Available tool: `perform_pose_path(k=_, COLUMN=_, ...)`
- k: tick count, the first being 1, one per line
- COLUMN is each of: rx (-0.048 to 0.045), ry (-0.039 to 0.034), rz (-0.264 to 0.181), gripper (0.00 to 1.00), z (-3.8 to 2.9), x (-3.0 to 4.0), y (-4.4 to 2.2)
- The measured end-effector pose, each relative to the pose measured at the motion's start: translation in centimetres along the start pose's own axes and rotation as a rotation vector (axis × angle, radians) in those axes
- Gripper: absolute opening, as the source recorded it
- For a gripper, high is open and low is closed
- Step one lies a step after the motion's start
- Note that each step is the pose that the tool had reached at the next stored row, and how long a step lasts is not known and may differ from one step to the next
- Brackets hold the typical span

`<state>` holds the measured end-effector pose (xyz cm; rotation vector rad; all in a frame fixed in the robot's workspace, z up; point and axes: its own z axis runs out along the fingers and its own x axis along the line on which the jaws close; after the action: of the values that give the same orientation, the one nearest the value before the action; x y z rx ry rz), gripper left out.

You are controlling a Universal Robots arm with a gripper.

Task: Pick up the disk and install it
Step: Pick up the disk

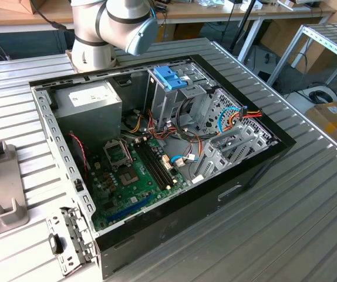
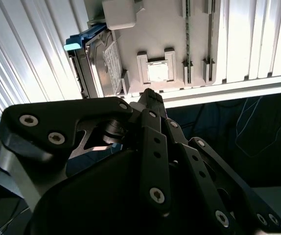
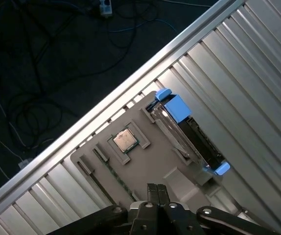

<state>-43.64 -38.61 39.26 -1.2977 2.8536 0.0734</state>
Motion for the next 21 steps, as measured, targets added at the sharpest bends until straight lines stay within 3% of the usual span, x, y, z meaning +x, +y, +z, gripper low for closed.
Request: perform_pose_path(k=21, rx=-0.0009, ry=0.0016, rz=-0.041, gripper=0.1, z=0.0, x=0.0, y=0.0)
